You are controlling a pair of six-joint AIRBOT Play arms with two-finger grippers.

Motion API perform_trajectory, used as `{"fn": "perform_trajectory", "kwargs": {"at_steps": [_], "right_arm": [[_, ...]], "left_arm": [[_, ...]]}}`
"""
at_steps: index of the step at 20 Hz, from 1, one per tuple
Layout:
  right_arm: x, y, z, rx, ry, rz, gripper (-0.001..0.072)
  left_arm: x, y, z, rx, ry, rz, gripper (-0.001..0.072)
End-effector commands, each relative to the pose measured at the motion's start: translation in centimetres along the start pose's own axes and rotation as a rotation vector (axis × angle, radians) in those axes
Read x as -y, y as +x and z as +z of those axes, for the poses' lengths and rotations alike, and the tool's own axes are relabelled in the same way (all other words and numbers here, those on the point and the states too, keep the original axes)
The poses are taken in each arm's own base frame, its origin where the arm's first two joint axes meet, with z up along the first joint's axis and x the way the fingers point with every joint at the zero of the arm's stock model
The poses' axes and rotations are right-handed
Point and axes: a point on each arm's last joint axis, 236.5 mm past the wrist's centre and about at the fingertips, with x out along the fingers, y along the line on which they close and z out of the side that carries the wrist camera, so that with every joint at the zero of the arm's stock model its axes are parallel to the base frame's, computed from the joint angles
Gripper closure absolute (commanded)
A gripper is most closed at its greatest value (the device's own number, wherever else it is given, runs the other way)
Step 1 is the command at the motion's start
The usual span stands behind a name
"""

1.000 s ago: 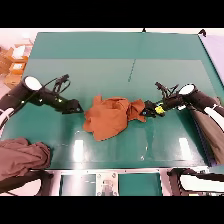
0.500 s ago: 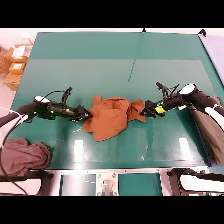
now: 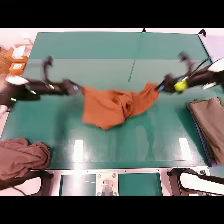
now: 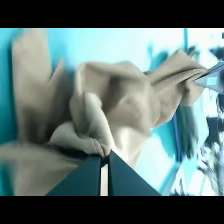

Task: Fold the shirts.

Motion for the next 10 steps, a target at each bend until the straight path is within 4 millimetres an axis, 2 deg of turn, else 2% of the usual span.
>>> {"fn": "perform_trajectory", "kwargs": {"at_steps": [1, 3, 5, 8, 10], "right_arm": [[-3.8, -13.1, 5.7, 0.314, -0.107, -0.049, 0.0700], [-6.1, -20.1, 6.9, 0.496, -0.171, -0.097, 0.0700], [-8.2, -26.3, 6.8, 0.657, -0.229, -0.156, 0.0700], [-11.5, -33.7, 5.1, 0.878, -0.300, -0.242, 0.0700], [-14.1, -37.2, 3.9, 1.018, -0.347, -0.275, 0.0700]], "left_arm": [[9.3, -8.3, 7.0, 0.208, 0.269, 0.052, 0.0687], [15.2, -12.8, 9.3, 0.313, 0.436, 0.115, 0.0687], [20.3, -16.5, 10.4, 0.396, 0.564, 0.170, 0.0687], [28.5, -20.8, 10.5, 0.507, 0.751, 0.164, 0.0687], [33.6, -23.4, 9.8, 0.572, 0.868, 0.150, 0.0687]]}}
